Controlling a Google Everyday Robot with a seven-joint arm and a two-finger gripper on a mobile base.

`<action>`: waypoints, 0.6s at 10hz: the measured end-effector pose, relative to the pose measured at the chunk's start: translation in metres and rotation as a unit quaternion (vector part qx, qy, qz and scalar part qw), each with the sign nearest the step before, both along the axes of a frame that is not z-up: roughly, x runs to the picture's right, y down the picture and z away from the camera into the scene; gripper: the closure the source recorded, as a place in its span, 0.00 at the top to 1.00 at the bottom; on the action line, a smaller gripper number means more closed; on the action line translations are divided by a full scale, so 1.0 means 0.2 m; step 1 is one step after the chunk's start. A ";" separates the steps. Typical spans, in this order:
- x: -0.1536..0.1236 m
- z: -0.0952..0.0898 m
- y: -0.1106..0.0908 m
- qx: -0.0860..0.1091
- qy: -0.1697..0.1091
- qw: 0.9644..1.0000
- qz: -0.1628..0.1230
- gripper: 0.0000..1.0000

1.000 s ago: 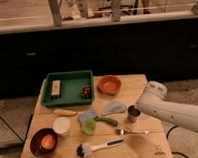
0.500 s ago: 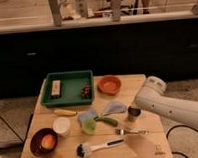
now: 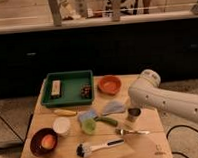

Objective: Stack cups on top of each other

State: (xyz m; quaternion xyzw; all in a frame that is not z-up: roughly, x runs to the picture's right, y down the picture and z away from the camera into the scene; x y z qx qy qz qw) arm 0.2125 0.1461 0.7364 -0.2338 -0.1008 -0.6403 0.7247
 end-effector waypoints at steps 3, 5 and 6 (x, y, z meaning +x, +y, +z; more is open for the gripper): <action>-0.05 0.03 0.03 -0.033 -0.008 0.999 -0.005 0.80; -0.06 0.05 0.05 -0.049 -0.014 0.999 -0.002 0.80; -0.07 0.07 0.06 -0.057 -0.019 0.998 0.000 0.80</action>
